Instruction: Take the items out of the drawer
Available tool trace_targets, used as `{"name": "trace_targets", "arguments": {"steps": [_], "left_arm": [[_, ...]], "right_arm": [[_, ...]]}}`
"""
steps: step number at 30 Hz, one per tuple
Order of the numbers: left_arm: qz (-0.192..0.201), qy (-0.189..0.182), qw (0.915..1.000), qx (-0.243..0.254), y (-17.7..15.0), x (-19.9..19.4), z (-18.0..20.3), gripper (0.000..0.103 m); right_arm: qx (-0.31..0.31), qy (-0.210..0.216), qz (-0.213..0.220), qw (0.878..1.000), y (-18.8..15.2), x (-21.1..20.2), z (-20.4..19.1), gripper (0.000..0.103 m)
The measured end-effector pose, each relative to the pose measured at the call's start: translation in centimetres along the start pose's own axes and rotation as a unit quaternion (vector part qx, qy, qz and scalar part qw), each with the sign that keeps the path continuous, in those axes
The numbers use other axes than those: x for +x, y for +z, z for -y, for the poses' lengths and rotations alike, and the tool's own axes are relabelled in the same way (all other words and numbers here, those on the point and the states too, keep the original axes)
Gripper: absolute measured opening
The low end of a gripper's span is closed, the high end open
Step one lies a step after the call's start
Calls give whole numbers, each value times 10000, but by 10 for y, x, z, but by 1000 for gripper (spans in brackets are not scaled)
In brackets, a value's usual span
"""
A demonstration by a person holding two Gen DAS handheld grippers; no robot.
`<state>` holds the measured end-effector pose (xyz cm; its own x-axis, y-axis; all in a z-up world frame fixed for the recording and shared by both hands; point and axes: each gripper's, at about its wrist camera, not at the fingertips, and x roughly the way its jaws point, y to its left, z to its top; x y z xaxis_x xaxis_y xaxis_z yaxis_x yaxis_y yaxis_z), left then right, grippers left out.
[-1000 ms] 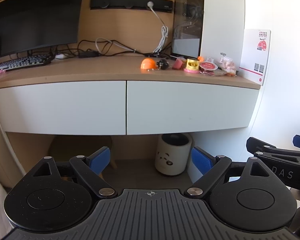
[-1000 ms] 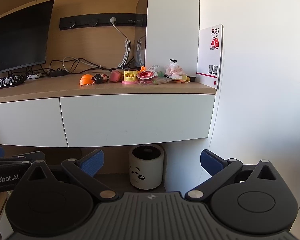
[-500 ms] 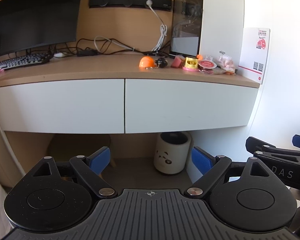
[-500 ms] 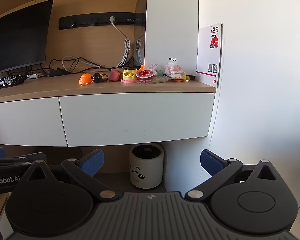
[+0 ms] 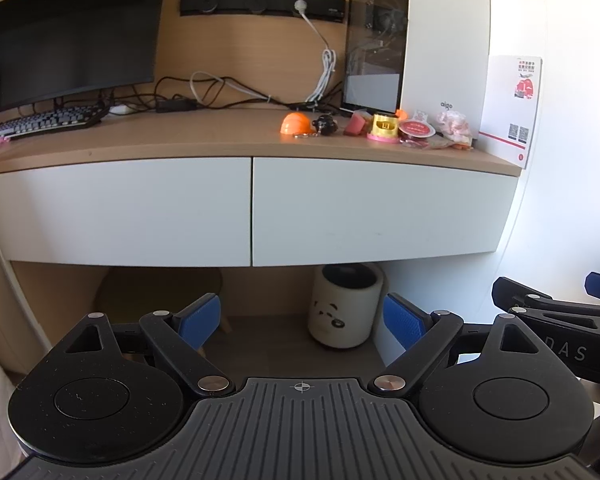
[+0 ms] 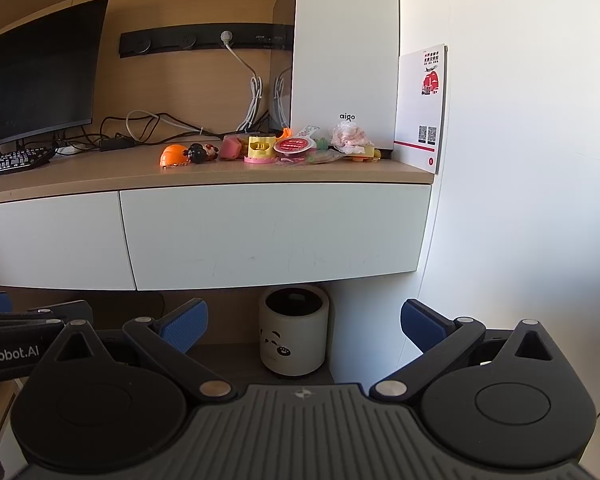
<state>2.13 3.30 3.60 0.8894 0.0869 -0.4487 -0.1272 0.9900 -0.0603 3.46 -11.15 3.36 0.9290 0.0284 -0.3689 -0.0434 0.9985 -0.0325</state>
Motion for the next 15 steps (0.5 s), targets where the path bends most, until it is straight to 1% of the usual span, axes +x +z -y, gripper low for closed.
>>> {"name": "trace_targets", "arguments": {"steps": [15], "left_arm": [[-8, 1, 10000, 5, -1, 1, 0, 92]], "right_arm": [[11, 5, 3, 10000, -3, -2, -1, 103]]}}
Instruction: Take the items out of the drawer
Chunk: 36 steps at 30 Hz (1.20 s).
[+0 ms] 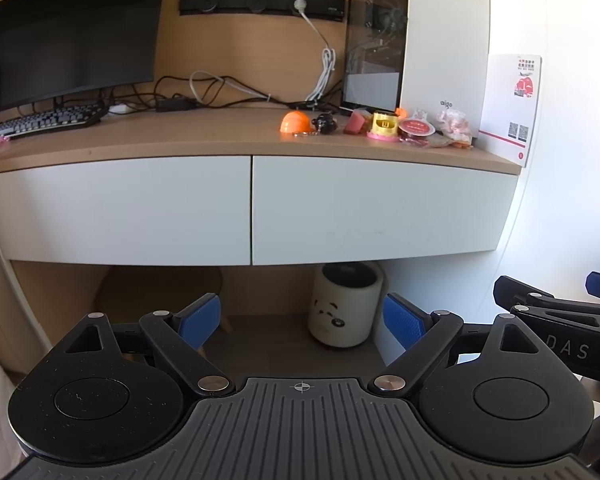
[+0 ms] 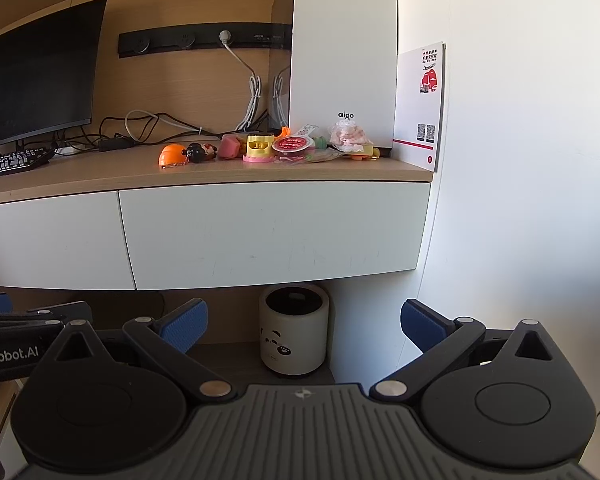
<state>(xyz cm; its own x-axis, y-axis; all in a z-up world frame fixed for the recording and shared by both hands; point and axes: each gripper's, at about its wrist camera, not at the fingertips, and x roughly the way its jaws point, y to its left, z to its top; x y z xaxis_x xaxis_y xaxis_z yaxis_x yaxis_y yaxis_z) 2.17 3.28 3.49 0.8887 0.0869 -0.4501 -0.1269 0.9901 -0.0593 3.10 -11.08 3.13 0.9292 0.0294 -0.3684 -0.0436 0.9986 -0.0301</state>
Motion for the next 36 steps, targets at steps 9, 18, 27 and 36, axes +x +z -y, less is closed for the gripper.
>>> {"name": "trace_targets", "arguments": {"steps": [9, 18, 27, 36], "left_arm": [[-21, -9, 10000, 0, -2, 1, 0, 92], [-26, -13, 10000, -4, -4, 1, -1, 92], [-27, -12, 10000, -3, -3, 1, -1, 92], [-31, -11, 10000, -5, -3, 1, -1, 92]], "right_arm": [[4, 11, -28, 10000, -2, 1, 1, 103], [13, 12, -41, 10000, -2, 1, 2, 103], [15, 8, -43, 10000, -3, 1, 2, 103], [21, 12, -53, 10000, -3, 2, 3, 103]]}}
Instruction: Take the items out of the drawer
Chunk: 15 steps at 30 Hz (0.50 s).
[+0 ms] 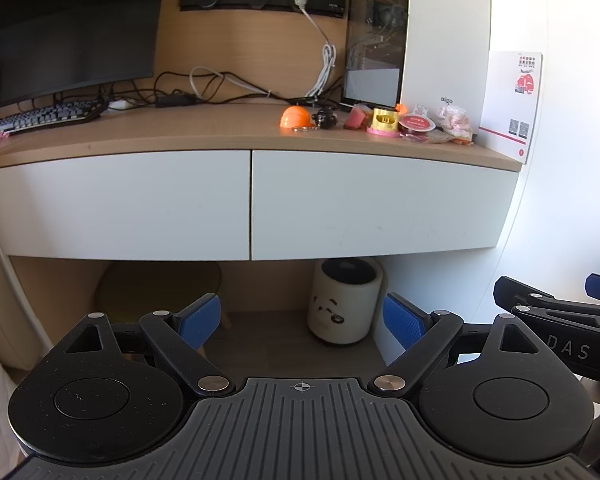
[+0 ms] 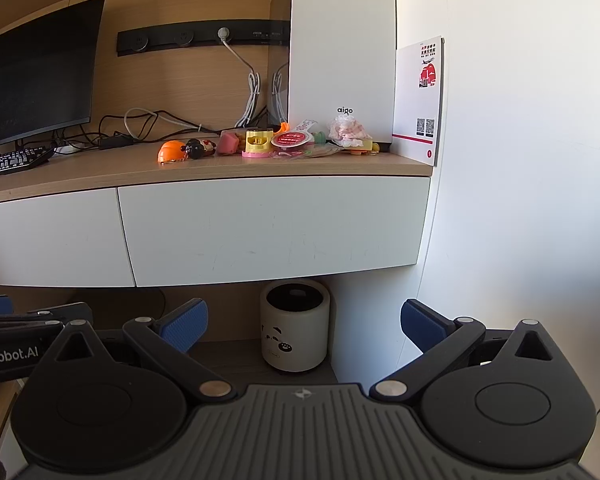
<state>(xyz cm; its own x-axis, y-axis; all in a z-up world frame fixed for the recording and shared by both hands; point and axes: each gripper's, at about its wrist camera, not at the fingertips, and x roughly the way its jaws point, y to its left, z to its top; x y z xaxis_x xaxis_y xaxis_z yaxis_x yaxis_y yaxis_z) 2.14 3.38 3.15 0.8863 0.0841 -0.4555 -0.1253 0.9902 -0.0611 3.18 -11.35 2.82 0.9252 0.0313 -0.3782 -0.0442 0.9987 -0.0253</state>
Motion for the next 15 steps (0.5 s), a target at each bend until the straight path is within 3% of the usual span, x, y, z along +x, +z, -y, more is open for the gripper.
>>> {"name": "trace_targets", "arguments": {"steps": [15], "left_arm": [[-26, -64, 10000, -22, -5, 1, 0, 91]], "right_arm": [[17, -14, -18, 10000, -1, 1, 2, 103]]}}
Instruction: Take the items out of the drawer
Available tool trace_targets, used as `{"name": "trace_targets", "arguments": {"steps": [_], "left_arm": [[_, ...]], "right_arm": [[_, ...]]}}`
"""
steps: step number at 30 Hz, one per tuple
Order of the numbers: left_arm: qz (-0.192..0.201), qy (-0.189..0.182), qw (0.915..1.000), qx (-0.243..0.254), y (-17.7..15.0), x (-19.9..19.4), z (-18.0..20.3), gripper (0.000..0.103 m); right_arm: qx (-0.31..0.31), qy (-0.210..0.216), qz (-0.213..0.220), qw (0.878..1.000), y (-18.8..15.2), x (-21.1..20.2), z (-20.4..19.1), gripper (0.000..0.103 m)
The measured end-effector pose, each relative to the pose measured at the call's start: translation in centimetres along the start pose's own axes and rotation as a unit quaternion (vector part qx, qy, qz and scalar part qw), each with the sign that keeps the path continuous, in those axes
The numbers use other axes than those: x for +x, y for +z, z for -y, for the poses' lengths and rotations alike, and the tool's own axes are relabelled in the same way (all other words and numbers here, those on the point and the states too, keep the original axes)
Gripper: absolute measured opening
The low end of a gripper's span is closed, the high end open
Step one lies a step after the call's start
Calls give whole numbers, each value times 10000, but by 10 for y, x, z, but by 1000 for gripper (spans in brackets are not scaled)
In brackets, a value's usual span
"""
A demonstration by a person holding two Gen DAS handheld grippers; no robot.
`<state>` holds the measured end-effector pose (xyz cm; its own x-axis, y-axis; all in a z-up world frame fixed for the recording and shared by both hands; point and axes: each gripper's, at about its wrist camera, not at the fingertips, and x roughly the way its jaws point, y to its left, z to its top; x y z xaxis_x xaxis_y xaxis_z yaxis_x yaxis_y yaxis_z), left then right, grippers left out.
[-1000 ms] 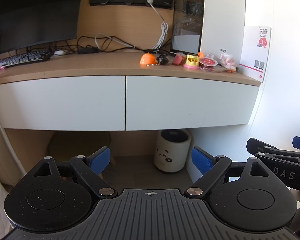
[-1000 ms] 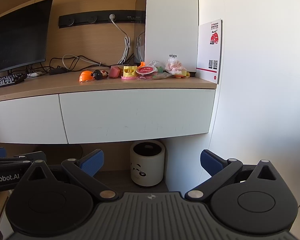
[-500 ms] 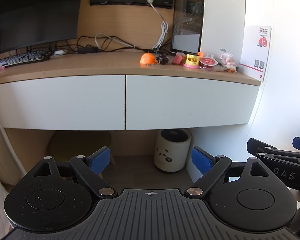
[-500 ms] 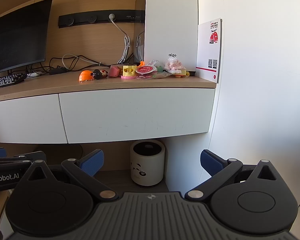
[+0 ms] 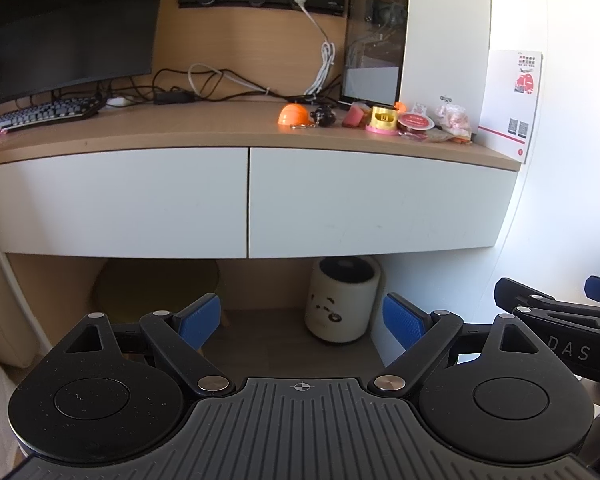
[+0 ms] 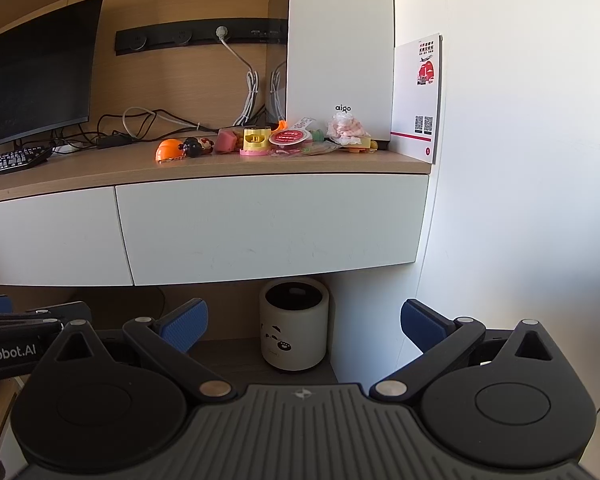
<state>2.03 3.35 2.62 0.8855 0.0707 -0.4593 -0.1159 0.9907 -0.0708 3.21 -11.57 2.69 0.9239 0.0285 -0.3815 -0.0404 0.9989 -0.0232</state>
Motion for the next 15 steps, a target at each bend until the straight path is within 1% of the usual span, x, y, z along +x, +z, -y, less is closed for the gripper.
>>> {"name": "trace_targets", "arguments": {"steps": [2, 3, 4, 5, 6, 7, 8, 9, 10, 11, 12, 13, 14, 15], "left_arm": [[41, -50, 10000, 45, 0, 2, 2, 81], [69, -81, 9999, 66, 1, 3, 2, 66], [125, -147, 9998, 82, 4, 6, 3, 50], [208, -252, 9994, 72, 5, 8, 3, 41], [279, -446, 9986, 5, 7, 10, 2, 24], [319, -733, 9967, -131, 7, 14, -1, 17], [351, -1021, 9936, -318, 9, 17, -5, 17], [465, -1185, 9903, -548, 8, 19, -10, 17], [582, -1164, 9887, -746, 8, 21, -14, 17], [619, -1021, 9895, -810, 10, 24, -15, 17], [586, -907, 9915, -728, 12, 27, -16, 17], [506, -879, 9928, -630, 15, 31, -19, 17], [410, -852, 9933, -659, 17, 36, -24, 17], [294, -766, 9934, -798, 19, 41, -31, 17]], "right_arm": [[1, -15, -5, 10000, 0, 1, 1, 103], [-1, -29, -7, 10000, 0, 1, 2, 103], [-4, -42, -6, 10000, 1, 2, 3, 103], [-9, -52, -2, 10000, 1, 1, 3, 103], [-14, -63, 2, 10000, 2, 2, 5, 103], [-22, -80, 6, 10000, 3, 2, 6, 103], [-33, -94, 11, 9999, 3, 1, 7, 103], [-40, -102, 15, 9999, 5, 2, 9, 103], [-49, -101, 19, 9999, 6, 2, 11, 103], [-57, -97, 21, 9999, 7, 1, 12, 103], [-63, -85, 24, 9999, 9, 1, 14, 103], [-70, -66, 30, 9999, 11, -1, 16, 103], [-74, -48, 43, 10000, 13, -3, 18, 103], [-68, -24, 65, 10000, 16, -6, 20, 103]]}}
